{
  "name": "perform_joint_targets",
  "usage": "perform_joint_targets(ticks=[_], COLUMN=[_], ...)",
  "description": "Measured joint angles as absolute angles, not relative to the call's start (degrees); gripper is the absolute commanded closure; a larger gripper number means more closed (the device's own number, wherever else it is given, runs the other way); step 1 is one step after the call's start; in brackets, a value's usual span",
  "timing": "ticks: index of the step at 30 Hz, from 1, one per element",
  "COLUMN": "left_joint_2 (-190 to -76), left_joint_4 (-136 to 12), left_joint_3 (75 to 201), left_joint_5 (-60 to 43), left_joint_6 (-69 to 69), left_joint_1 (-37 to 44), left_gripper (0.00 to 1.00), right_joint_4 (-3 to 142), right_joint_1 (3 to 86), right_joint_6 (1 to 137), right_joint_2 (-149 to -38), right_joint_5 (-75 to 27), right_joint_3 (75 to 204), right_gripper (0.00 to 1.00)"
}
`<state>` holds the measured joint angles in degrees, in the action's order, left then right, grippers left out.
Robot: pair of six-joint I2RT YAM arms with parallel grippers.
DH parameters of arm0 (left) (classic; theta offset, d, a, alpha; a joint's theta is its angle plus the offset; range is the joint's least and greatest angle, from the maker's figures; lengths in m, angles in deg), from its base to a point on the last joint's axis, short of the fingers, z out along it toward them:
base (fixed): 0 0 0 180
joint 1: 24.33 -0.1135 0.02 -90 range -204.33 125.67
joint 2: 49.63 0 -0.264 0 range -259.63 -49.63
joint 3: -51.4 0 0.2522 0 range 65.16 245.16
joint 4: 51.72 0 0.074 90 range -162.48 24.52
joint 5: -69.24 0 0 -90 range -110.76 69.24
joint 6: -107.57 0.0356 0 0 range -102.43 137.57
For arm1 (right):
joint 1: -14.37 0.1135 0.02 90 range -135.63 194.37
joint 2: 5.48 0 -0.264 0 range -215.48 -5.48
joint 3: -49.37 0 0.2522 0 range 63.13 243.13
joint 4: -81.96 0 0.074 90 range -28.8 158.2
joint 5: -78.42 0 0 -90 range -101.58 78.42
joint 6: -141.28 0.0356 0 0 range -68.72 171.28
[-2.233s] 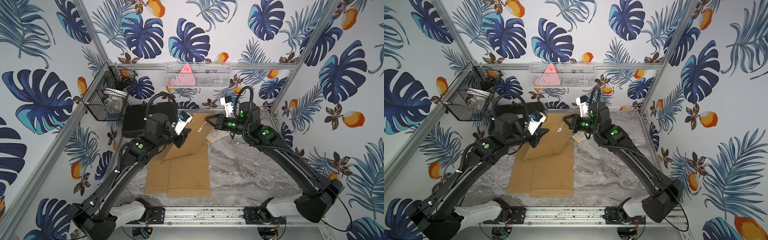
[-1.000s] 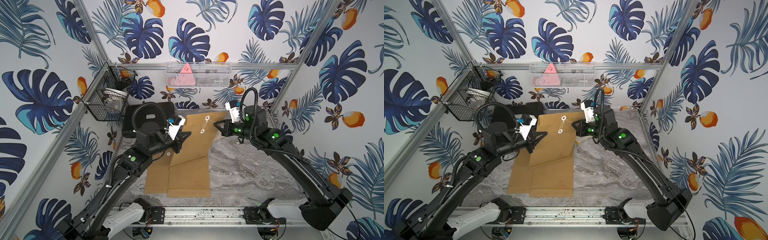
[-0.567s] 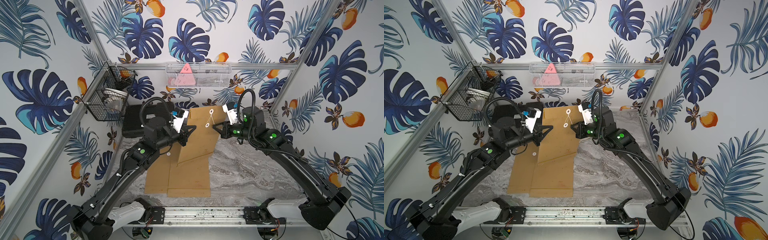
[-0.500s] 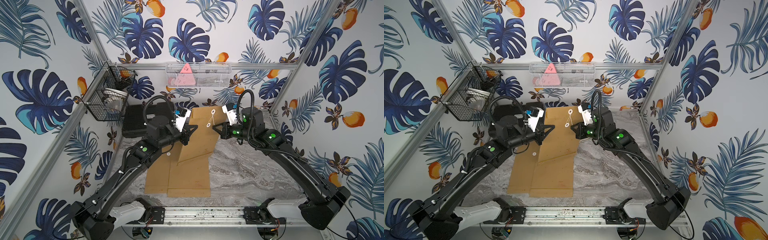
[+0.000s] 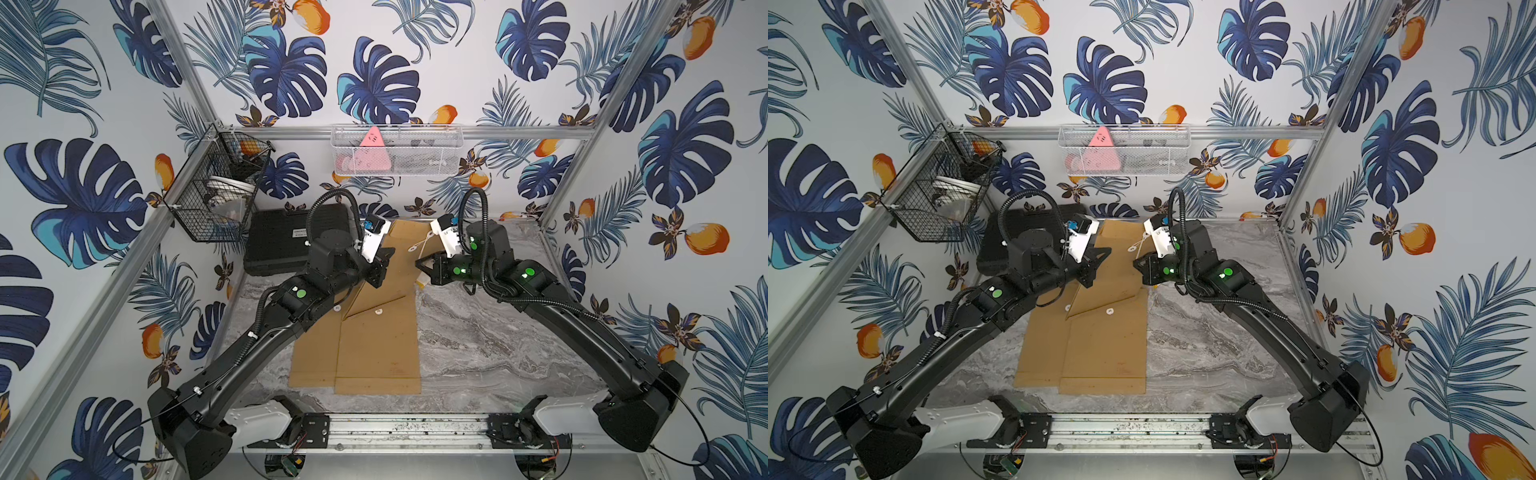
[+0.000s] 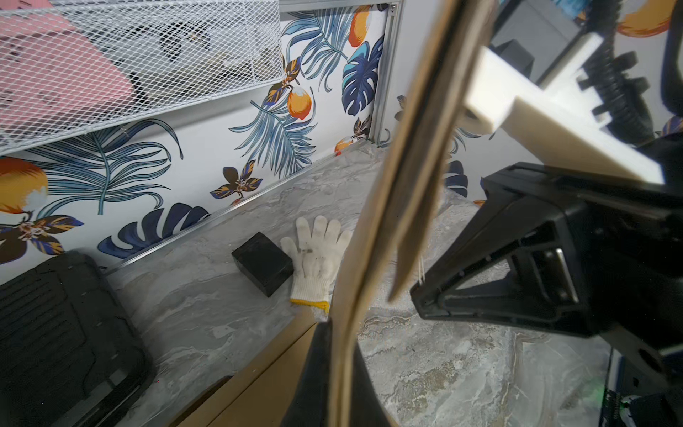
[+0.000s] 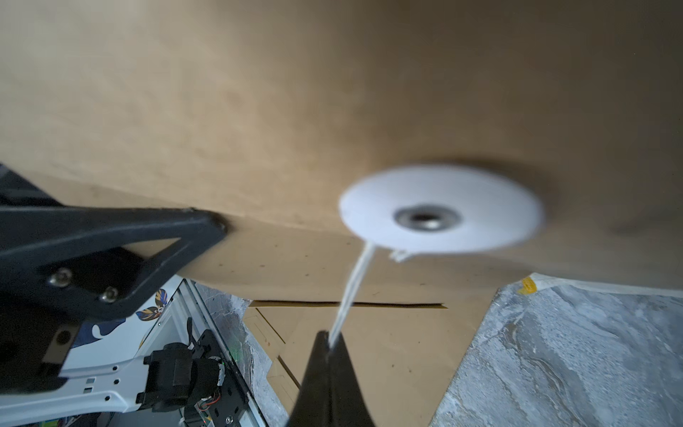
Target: Open the file bag
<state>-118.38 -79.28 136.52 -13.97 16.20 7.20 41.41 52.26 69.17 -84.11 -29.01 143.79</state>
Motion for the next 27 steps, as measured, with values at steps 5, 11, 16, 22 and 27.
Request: perform_joint_targets(ticks=[5,11,16,22,27], left_joint_2=[-117.72,-116.5,-116.0,-115.49,-115.17], left_joint_4=[-80.29,-80.97,-81.25,-82.82,-83.15], left_joint_3=[136.32,134.64,134.35,134.55,134.9], left_joint_5=[-17.01,-19.72,-22.45,-24.22,-24.55], left_joint_6=[17.49,18.93,18.98,19.42,20.66], left_joint_1=[7.18,7.18,7.18,7.18,7.18], left_gripper=[1.0,1.0,1.0,1.0,1.0], right_joint_4=[43.36,45.59,47.18,48.08,48.41], right_joint_1=[55.19,57.31,57.99,58.84,58.95], right_joint_6=[68.17,67.66,67.53,67.14,66.92], right_joint_2=[-86.12,-86.93,-88.48,-89.51,-86.34], right_joint_5=[-29.91,-31.99,-34.63,-37.82,-35.85], right_joint_3=[144.93,144.91,146.98,150.2,150.24], right_gripper=[1.0,1.0,1.0,1.0,1.0])
